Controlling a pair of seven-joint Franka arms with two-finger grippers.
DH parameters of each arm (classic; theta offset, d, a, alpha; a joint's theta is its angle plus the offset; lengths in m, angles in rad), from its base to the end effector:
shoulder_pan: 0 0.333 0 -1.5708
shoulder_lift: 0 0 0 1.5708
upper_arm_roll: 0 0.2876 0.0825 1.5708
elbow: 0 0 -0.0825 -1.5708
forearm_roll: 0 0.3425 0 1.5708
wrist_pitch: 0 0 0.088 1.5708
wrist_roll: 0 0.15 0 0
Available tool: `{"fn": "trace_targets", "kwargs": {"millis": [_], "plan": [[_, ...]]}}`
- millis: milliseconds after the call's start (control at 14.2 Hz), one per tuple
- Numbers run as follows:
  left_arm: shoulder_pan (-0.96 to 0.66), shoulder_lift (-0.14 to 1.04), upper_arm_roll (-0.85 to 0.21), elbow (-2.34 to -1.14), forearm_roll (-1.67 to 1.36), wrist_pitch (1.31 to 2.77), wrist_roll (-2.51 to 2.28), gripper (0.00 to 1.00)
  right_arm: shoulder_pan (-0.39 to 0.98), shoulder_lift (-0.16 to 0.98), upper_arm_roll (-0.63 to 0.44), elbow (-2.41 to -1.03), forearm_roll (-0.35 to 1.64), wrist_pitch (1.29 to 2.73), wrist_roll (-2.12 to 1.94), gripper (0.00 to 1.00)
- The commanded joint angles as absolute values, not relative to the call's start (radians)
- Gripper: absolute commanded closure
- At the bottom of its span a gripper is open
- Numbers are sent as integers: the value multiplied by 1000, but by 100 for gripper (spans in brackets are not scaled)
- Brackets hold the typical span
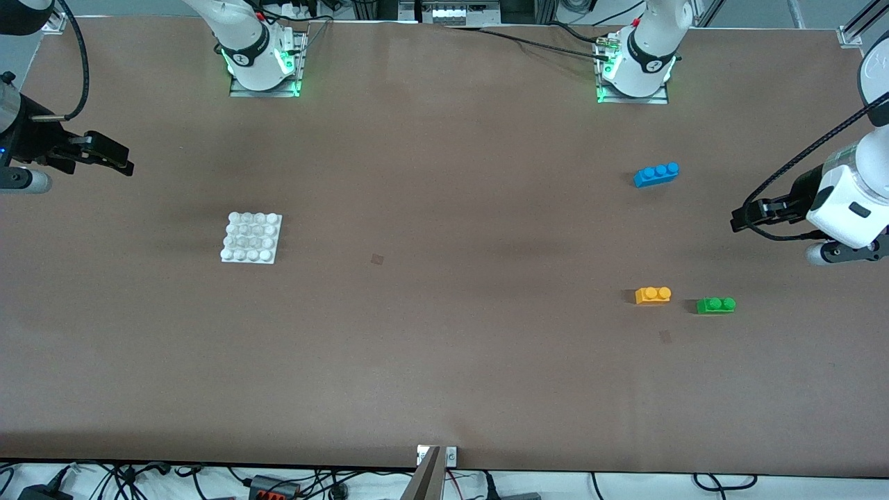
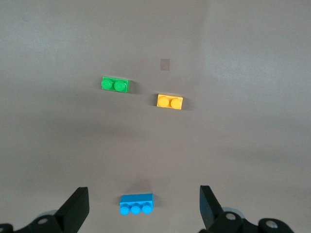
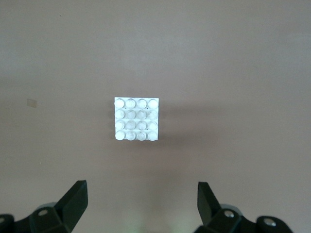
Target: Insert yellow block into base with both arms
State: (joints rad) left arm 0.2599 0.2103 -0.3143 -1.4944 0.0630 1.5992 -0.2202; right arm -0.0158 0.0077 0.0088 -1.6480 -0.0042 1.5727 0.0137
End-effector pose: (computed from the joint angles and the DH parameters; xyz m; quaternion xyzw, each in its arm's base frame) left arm 0.5617 -0.0081 0.4797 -0.9955 -0.0820 0.0473 0.0055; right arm 0.5082 -0.0042 0.5163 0.9991 -0.0102 -0.0415 0.0022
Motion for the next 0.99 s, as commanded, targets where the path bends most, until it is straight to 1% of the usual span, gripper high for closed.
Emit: {"fn": "trace_targets", "kwargs": {"millis": [0, 424, 777, 919], "plan": [[270, 190, -314, -1509, 46, 1609, -206, 0, -15, 18, 11, -1624, -8, 1554, 23, 0], [270, 198, -314, -1509, 44, 1606, -202, 0, -15, 18, 11, -1624, -8, 1552, 23, 0], [255, 199, -316, -1517, 46, 1574, -206, 0, -15, 29, 11, -1626, -8, 1551, 25, 0], [245, 219, -316, -1517, 48, 1566, -204, 0, -15, 43, 11, -1637, -9, 1545, 20, 0]]}}
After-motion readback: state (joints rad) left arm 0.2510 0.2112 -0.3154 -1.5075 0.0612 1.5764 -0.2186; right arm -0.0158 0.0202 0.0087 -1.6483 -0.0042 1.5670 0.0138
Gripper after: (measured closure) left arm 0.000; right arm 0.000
